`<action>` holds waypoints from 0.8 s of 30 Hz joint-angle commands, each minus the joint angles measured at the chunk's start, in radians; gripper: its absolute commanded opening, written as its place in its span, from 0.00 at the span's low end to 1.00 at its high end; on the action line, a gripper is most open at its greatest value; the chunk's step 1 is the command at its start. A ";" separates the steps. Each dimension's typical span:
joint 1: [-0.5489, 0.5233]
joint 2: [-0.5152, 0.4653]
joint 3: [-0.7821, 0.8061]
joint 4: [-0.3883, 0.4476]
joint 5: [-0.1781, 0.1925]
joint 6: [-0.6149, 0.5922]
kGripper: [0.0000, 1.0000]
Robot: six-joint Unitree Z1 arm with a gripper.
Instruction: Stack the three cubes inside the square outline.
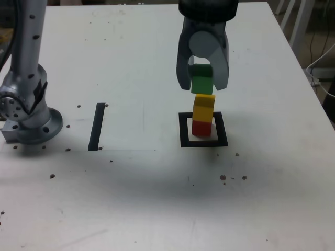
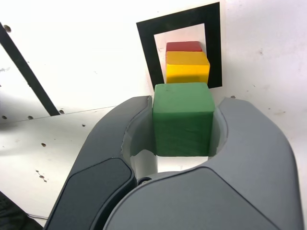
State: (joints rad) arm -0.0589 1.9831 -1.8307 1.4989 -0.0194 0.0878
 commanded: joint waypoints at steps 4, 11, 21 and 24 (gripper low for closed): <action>0.010 0.015 0.003 -0.011 -0.012 0.019 0.27; 0.014 0.025 0.011 -0.024 -0.016 0.035 0.27; 0.018 0.033 0.027 -0.043 -0.023 0.054 0.27; 0.021 0.035 0.033 -0.050 -0.025 0.056 0.27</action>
State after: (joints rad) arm -0.0410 2.0135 -1.8016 1.4532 -0.0425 0.1416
